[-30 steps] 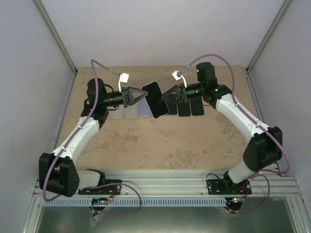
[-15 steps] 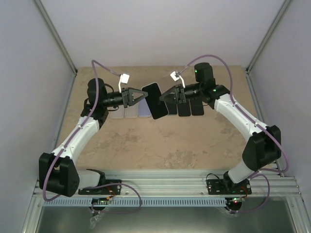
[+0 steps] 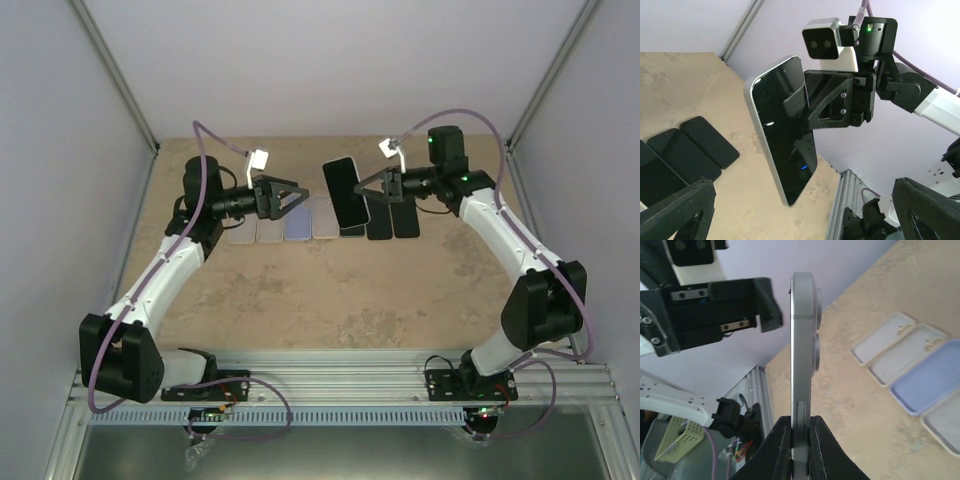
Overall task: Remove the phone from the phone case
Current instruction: Place the phone at the center of the board.
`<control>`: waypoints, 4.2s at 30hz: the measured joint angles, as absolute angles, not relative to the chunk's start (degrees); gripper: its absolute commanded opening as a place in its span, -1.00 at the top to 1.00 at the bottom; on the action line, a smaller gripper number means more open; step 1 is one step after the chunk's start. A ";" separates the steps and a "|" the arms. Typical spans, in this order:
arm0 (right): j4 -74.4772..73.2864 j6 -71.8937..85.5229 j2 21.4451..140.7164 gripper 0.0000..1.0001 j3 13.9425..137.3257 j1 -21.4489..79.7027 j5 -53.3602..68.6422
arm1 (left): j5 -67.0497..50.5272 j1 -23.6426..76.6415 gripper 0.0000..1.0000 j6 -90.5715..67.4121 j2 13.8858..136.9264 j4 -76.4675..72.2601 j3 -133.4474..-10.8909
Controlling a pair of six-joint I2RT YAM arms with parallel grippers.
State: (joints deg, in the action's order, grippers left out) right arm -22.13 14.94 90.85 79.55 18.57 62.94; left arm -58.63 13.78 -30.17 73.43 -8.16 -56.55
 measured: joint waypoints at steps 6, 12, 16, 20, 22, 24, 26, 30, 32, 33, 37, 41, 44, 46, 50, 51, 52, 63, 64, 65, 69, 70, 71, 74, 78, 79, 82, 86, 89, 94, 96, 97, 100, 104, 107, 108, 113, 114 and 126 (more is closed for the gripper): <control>-28.14 8.64 90.94 0.99 79.57 11.25 61.25 | -56.51 13.78 -0.99 -26.22 73.67 -3.46 -57.91; -34.37 0.93 92.90 0.99 79.57 3.84 58.39 | -55.18 13.78 -0.99 -23.53 73.67 -0.40 -57.93; -38.87 -4.19 96.18 0.99 80.40 -2.55 57.10 | -54.92 13.78 -0.99 -22.72 73.67 0.25 -57.93; -43.00 -8.91 101.97 0.99 82.54 -8.19 56.21 | -54.89 13.78 -0.99 -22.68 73.67 0.30 -57.93; -45.47 -11.09 105.30 0.99 84.60 -10.07 56.07 | -54.87 13.78 -0.98 -22.70 73.67 0.30 -57.93; -47.68 -13.30 108.95 0.99 86.85 -11.77 55.99 | -54.74 13.78 -0.99 -22.68 73.67 0.32 -57.93; -49.12 -14.74 111.53 0.99 88.09 -13.02 55.66 | -54.63 13.78 -0.99 -22.68 73.65 0.32 -57.91; -51.09 -16.58 114.59 0.99 89.12 -14.96 54.28 | -54.43 13.78 -0.99 -22.72 73.63 0.23 -57.67; -51.79 -17.08 115.52 0.99 89.93 -15.44 53.41 | -54.30 13.78 -0.98 -22.74 73.63 0.16 -57.67; -52.21 -17.34 116.05 0.99 90.65 -15.53 53.17 | -54.28 13.78 -0.99 -22.74 73.63 0.03 -57.67; -52.49 -18.17 118.72 0.99 93.10 -15.57 52.69 | -54.04 13.78 -0.99 -22.72 73.60 0.03 -57.67; -53.01 -18.70 121.89 0.99 95.07 -15.68 52.03 | -53.84 13.78 -0.98 -22.70 73.12 0.03 -57.21; -53.21 -18.87 123.81 0.99 95.90 -15.73 51.53 | -53.71 13.78 -0.99 -22.70 72.84 0.03 -56.73; -53.49 -18.90 124.51 0.99 96.29 -15.75 51.51 | -53.60 13.78 -0.99 -22.70 72.82 0.03 -56.71; -53.80 -18.90 125.62 0.97 96.86 -15.75 51.55 | -53.45 13.78 -0.99 -22.70 72.77 0.03 -56.71; -54.02 -18.90 125.95 0.97 97.01 -15.75 51.55 | -53.43 13.78 -0.98 -22.70 72.77 0.05 -56.71; -54.11 -18.90 126.26 0.97 97.25 -15.75 51.55 | -53.43 13.78 -0.98 -22.70 72.77 0.03 -56.71; -55.40 -18.59 130.23 0.83 99.83 -16.05 53.34 | -53.43 13.78 -0.99 -22.70 72.77 0.03 -56.71; -55.55 -18.52 130.39 0.81 100.03 -16.05 53.45 | -53.41 13.78 -0.99 -22.70 72.77 0.01 -56.71; -55.61 -18.41 130.58 0.78 100.20 -16.05 53.54 | -53.41 13.78 -0.99 -22.70 72.77 0.03 -56.71; -55.51 -17.82 131.22 0.74 100.51 -16.14 53.76 | -53.41 13.78 -0.99 -22.70 72.77 0.01 -56.71; -55.46 -17.74 131.33 0.73 100.51 -16.19 53.76 | -53.41 13.78 -0.99 -22.70 72.77 0.03 -56.71; -55.42 -17.65 131.41 0.72 100.51 -16.23 53.74 | -53.41 13.78 -0.99 -22.70 72.77 0.01 -56.71; -55.18 -17.43 131.72 0.71 100.51 -16.38 53.74 | -53.39 13.78 -0.99 -22.70 72.77 0.01 -56.71; -54.65 -16.86 131.87 0.69 100.51 -16.47 53.74 | -53.39 13.78 -0.99 -22.70 72.77 0.01 -56.71; -54.43 -16.67 131.87 0.69 100.49 -16.47 53.74 | -53.39 13.78 -0.99 -22.72 72.77 0.01 -56.71; -53.21 -16.05 131.87 0.73 100.03 -16.49 53.74 | -53.36 13.78 -0.99 -22.72 72.77 -0.01 -56.71; -51.35 -14.87 131.87 0.80 98.08 -16.53 53.71 | -53.04 13.78 -0.99 -22.72 72.77 -0.01 -56.71; -49.67 -12.82 131.83 0.84 96.31 -16.71 54.50 | -52.97 13.78 -0.99 -22.72 72.77 -0.14 -56.71; -44.80 -8.56 129.62 0.85 91.72 -16.91 56.12 | -52.84 13.78 -0.99 -22.72 72.77 -0.36 -56.71; -43.09 -6.87 128.70 0.86 90.19 -16.91 56.18 | -52.77 13.78 -0.99 -22.72 72.77 -0.36 -56.71; -41.98 -5.91 128.31 0.86 89.45 -16.91 56.16 | -52.75 13.78 -0.99 -22.72 72.77 -0.36 -56.71; -39.53 -3.53 127.74 0.87 88.18 -16.91 56.16 | -52.75 13.78 -0.99 -22.72 72.77 -0.38 -56.71; -36.07 -0.05 127.33 0.88 86.98 -16.91 56.16 | -52.73 13.78 -0.99 -22.72 72.77 -0.38 -56.71; -33.80 1.96 127.07 0.87 86.32 -16.91 56.14 | -52.66 13.78 -0.99 -22.72 72.77 -0.38 -56.71; -33.21 2.48 127.04 0.87 86.24 -16.91 56.12 | -52.62 13.78 -0.99 -22.72 72.77 -0.36 -56.71; -32.12 3.27 127.04 0.82 86.21 -16.91 56.12 | -52.60 13.78 -0.99 -22.72 72.77 -0.38 -56.71; -32.12 3.25 127.04 0.79 86.21 -16.91 56.12 | -52.60 13.78 -0.99 -22.74 72.77 -0.38 -56.71; -29.36 4.43 127.07 0.66 84.64 -16.91 55.27 | -52.60 13.78 -0.99 -22.76 72.77 -0.38 -56.71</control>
State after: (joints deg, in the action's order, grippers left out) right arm -29.36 4.43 127.07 84.64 -16.91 55.27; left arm -52.60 13.78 -22.76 72.77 -0.38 -56.71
